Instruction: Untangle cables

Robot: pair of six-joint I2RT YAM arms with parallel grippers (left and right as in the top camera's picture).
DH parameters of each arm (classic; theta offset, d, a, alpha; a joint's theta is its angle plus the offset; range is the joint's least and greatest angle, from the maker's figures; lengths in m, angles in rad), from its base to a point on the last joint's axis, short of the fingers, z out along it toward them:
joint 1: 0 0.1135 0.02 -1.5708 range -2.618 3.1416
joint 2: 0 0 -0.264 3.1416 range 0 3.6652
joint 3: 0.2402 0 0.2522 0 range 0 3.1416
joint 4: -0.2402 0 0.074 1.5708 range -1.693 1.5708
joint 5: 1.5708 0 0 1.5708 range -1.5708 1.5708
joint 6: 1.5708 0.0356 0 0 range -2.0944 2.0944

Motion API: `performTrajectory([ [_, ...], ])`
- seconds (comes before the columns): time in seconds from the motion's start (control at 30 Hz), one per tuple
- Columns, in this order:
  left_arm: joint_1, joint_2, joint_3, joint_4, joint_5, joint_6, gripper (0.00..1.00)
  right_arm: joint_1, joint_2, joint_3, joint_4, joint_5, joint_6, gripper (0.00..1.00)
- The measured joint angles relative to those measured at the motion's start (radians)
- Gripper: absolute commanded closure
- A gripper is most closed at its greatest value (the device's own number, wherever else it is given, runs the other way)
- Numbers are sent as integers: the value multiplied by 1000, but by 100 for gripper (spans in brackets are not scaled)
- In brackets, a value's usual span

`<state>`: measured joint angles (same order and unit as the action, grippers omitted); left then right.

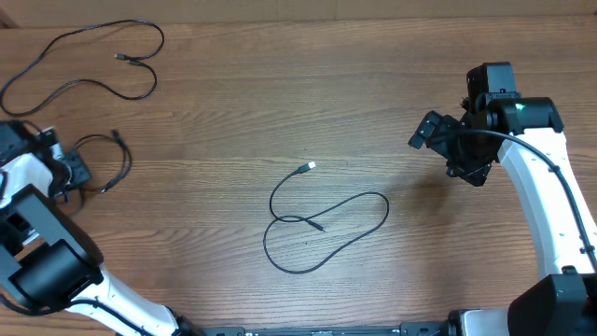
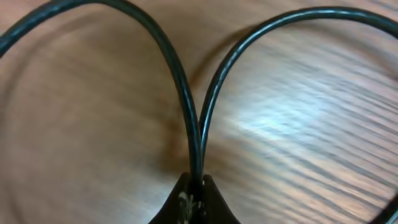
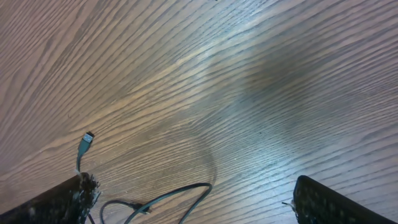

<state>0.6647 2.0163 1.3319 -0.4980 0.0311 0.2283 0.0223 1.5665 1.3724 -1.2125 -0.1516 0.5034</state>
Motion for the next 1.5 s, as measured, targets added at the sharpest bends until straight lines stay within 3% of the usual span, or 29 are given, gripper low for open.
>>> performTrajectory([
  [0.13,-59,0,0,69,7,228,96,0,0,0,0,0,0,0],
  [0.27,-78,0,0,136,10,334,96,0,0,0,0,0,0,0],
  [0.57,-29,0,0,175,10,381,95,0,0,0,0,0,0,0],
  [0.63,-18,0,0,177,14,381,1,0,0,0,0,0,0,0],
  [0.87,-10,0,0,177,62,348,0,0,0,0,0,0,0,0],
  [1.13,-10,-33,0,177,93,88,0,0,0,0,0,0,0,0],
  [1.4,-17,-319,22,180,309,-169,1,0,0,0,0,0,1,0],
  [1.5,-24,-339,34,84,334,-202,2,0,0,0,-1,0,0,0],
])
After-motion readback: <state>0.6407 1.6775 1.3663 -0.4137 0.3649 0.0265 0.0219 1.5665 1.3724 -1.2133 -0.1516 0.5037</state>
